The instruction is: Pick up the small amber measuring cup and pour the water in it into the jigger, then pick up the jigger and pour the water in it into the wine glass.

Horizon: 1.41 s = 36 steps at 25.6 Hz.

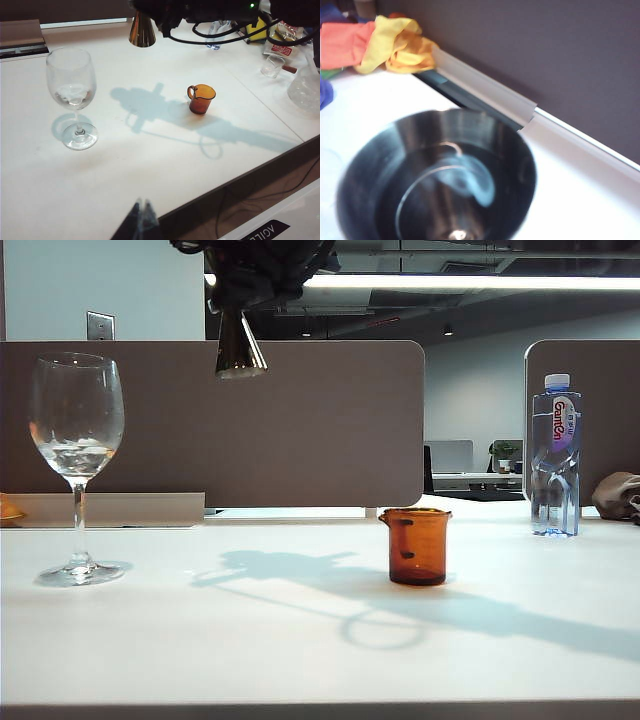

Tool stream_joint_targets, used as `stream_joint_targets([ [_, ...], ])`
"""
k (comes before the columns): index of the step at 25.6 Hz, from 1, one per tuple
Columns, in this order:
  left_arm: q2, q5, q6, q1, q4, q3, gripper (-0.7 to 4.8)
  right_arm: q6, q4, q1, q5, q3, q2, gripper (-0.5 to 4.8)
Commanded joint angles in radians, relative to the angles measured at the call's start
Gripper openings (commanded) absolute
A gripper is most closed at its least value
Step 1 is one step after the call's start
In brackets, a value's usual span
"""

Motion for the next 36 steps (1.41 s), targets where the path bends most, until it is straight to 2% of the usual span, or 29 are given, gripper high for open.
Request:
stream_joint_targets([
  [1,0.001,0.0,0.0,0.0,0.006,0.002,-0.02,-0.009,0.011,0.008,0.01,0.006,-0.004,-0.06],
  [11,0.001,0.0,0.0,0.0,0.006,0.002,-0.02,-0.028,0.002,0.032,0.021,0.011,0.012,-0.06],
  [14,0.001,0.0,0.0,0.0,0.006,0.002,-0.02,-0.029,-0.047,0.039,0.021,0.056,0.044,-0.06],
  [22,0.001,0.0,0.0,0.0,0.006,0.002,-0.02,-0.037,-0.045,0.052,0.017,0.092,0.078,-0.06],
  [29,0.001,0.0,0.0,0.0,0.006,0.002,-0.02,-0.117,-0.059,0.068,0.03,0.092,0.089,-0.06],
  [36,0.001,0.0,0.0,0.0,0.006,0.002,-0.02,-0.127,-0.056,0.068,0.029,0.092,0.115,-0.06],
])
